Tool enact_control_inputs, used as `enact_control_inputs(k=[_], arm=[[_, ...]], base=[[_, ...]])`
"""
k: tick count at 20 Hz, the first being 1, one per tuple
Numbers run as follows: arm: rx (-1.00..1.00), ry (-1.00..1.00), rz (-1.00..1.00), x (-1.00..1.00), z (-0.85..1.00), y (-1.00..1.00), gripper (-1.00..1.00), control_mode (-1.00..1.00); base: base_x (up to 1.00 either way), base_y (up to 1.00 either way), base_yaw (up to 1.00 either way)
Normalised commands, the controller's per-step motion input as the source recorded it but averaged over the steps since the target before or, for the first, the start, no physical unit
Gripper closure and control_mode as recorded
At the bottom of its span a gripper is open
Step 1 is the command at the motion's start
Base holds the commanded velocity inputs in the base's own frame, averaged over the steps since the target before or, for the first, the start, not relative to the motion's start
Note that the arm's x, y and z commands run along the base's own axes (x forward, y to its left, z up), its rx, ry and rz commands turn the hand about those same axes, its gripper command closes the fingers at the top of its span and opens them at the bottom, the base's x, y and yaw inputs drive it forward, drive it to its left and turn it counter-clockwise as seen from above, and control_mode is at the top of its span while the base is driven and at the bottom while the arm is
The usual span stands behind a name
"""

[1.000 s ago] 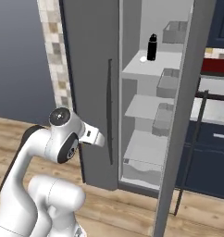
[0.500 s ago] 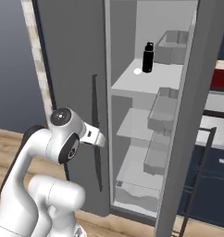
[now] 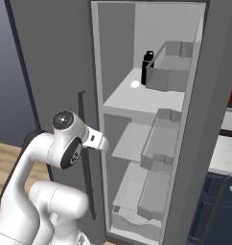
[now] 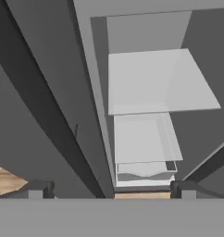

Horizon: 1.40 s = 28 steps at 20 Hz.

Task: Pick the egg and butter from the fridge and place them by the bowl for mixing.

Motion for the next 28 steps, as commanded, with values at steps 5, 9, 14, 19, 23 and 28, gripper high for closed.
enact_control_inputs(k=[5,9,14,19,23,28], arm=[[0.00,0.00,0.00,0.00,0.00,0.00,-1.00,1.00],[0.00,0.00,0.00,0.00,0.00,0.00,-1.00,1.00],[0.00,0.00,0.00,0.00,0.00,0.00,-1.00,1.00],[0.00,0.00,0.00,0.00,0.00,0.00,-1.00,1.00],[0.00,0.00,0.00,0.00,0.00,0.00,-1.00,1.00],[0.00,0.00,0.00,0.00,0.00,0.00,-1.00,1.00]], base=[[0.30,-0.30,0.00],[0.23,-0.28,-0.06],[0.27,-0.36,-0.17],[0.38,-0.24,-0.15],[0.41,-0.28,-0.06],[0.34,-0.28,-0.05]])
